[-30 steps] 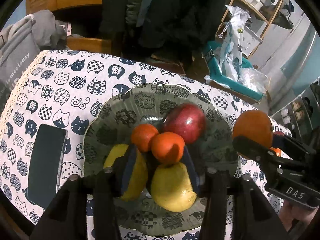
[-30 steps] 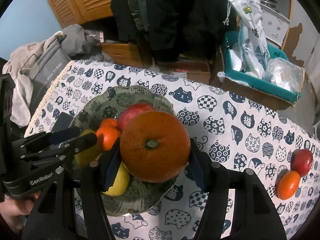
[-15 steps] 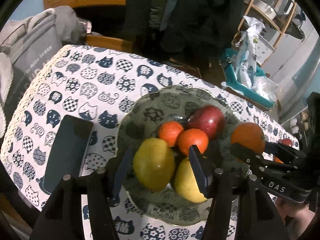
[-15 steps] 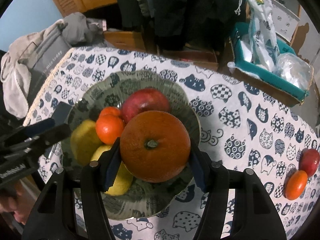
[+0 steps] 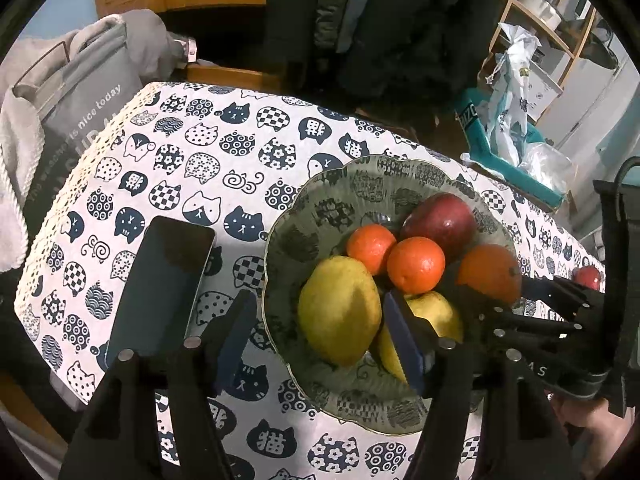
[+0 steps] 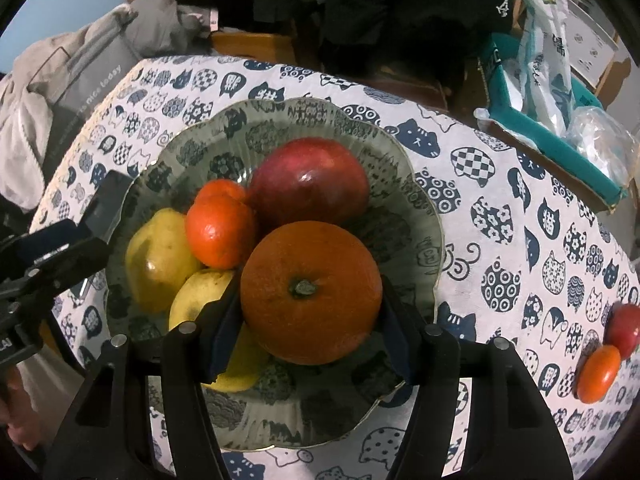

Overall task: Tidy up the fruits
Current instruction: 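Lower the orange into the bowl with the left tool while the right tool releases its large orange, then withdraw both tools from the bowl and move toward the red apple and orange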

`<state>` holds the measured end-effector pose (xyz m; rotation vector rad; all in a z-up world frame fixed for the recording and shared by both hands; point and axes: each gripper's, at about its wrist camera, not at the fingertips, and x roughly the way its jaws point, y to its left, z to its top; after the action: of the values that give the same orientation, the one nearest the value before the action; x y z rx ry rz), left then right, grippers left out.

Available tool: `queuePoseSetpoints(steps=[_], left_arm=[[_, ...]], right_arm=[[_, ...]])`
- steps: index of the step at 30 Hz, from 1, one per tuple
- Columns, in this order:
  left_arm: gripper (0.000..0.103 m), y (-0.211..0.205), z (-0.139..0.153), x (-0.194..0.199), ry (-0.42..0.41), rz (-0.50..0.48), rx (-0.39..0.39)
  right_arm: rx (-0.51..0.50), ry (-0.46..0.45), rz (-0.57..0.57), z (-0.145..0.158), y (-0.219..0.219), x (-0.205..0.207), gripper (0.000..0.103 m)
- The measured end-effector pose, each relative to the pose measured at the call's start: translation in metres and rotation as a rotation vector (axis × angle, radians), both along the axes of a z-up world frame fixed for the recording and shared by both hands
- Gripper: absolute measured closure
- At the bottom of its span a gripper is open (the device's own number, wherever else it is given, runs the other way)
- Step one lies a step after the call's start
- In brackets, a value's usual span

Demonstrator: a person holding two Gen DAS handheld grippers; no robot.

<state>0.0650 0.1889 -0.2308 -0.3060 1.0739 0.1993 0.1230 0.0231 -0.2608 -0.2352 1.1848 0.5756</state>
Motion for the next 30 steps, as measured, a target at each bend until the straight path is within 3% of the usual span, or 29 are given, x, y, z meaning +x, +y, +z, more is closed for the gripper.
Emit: queuePoseSetpoints(steps=[7,14,30], left_arm=[[0.035,-0.001,0.007,-0.003,-0.010,0.003,-0.002],[0.035,-0.006,0.027,-0.008,-0.049,-0.003,-0.005],[0.024,-0.037,0.090,-0.024,-0.167,-0.069,0.030]], right_arm=[[0.034,-0.034,-0.010,0.014,-0.002,0.002,0.027],[0.075,-0.095,-0.037,0.048,-0.009,0.000,0.026],[0.124,-0.331,-0.099,0.144,-0.054,-0.026,0.024]])
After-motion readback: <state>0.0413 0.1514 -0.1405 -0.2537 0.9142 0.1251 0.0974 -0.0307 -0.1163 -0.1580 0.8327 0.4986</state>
